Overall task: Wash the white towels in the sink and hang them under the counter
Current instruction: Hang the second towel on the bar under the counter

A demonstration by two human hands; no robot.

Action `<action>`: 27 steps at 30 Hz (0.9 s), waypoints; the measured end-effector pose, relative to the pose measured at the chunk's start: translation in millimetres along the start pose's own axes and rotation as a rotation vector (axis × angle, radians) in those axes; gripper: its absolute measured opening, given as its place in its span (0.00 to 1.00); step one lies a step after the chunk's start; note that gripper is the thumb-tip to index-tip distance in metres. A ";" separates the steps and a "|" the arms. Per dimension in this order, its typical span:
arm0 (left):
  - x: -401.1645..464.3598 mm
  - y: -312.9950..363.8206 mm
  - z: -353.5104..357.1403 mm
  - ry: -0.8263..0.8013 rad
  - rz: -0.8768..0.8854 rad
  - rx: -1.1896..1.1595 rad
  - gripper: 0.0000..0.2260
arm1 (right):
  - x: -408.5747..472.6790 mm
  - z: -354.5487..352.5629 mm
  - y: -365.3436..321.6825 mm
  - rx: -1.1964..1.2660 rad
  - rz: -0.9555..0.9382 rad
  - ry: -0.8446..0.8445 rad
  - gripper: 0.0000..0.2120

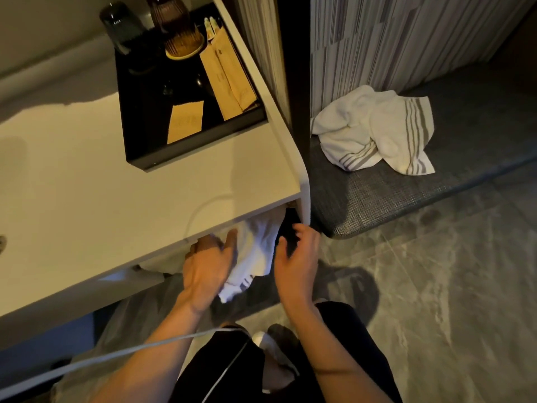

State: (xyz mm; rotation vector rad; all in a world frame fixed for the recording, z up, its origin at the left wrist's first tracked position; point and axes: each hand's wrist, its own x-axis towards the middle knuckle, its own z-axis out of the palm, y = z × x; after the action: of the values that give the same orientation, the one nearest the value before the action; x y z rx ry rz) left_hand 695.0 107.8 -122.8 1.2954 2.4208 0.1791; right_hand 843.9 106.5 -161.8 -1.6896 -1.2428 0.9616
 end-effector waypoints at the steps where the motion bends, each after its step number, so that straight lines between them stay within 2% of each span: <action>1: -0.2 -1.4 -1.4 0.009 0.022 0.009 0.25 | -3.9 2.5 -5.9 -0.171 -0.237 -0.009 0.10; 2: -0.6 -3.5 -2.5 0.025 0.041 0.023 0.24 | -3.3 6.3 -9.4 -0.332 -0.439 -0.052 0.09; 3: -3.0 -4.2 -3.9 0.044 0.058 0.037 0.22 | 1.7 10.0 -11.1 -0.463 -0.552 -0.122 0.09; 7: -23.0 -8.2 -5.8 0.122 0.188 0.099 0.12 | 30.0 12.9 -20.0 -0.751 -0.542 -0.308 0.10; 9: -30.7 -7.6 -1.9 0.054 0.292 0.028 0.16 | 35.0 13.3 -22.7 -0.796 -0.562 -0.325 0.07; 11: -23.3 -3.6 1.2 0.018 0.340 0.059 0.18 | 40.1 13.3 -27.2 -0.753 -0.533 -0.341 0.02; 13: -9.9 7.7 -6.6 -0.047 0.333 0.115 0.09 | 47.9 13.4 -30.5 -0.711 -0.518 -0.338 0.06; 14: -2.6 10.0 -9.6 -0.082 0.343 0.144 0.08 | 51.5 13.1 -31.9 -0.732 -0.506 -0.376 0.07; 16: 11.5 5.9 -11.1 -0.188 0.378 0.199 0.17 | 54.8 14.9 -38.7 -0.843 -0.494 -0.439 0.04; 18: 17.4 9.4 -12.9 -0.166 0.484 0.300 0.27 | 61.2 20.5 -39.7 -0.813 -0.347 -0.487 0.11; 19: 18.6 16.9 -17.8 -0.208 0.439 0.302 0.28 | 64.9 24.0 -38.2 -0.800 -0.236 -0.553 0.15; 20: 19.1 23.3 -23.1 -0.261 0.321 0.277 0.25 | 67.9 25.5 -37.6 -0.784 -0.151 -0.621 0.17; 22: 23.3 24.5 -23.5 -0.306 0.207 0.147 0.20 | 71.9 27.8 -34.6 -0.849 -0.149 -0.764 0.17; 23: 20.2 23.5 -23.7 -0.299 0.242 0.122 0.18 | 71.7 26.0 -36.5 -0.878 -0.149 -0.788 0.16; 24: 15.1 22.4 -25.6 -0.269 0.315 0.138 0.15 | 70.0 22.3 -39.4 -0.856 -0.180 -0.773 0.15; 26: 7.8 16.5 -19.5 -0.062 0.477 0.162 0.09 | 63.7 11.6 -46.0 -0.724 -0.426 -0.518 0.10; 27: 4.7 13.2 -15.5 -0.010 0.509 0.124 0.07 | 59.4 5.1 -47.6 -0.745 -0.520 -0.433 0.09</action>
State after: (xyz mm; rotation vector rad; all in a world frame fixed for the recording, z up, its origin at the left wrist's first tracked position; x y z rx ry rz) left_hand 696.7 120.2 -106.0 1.9430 2.0734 0.1593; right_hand 835.9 173.7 -126.7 -1.5564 -2.4067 0.5770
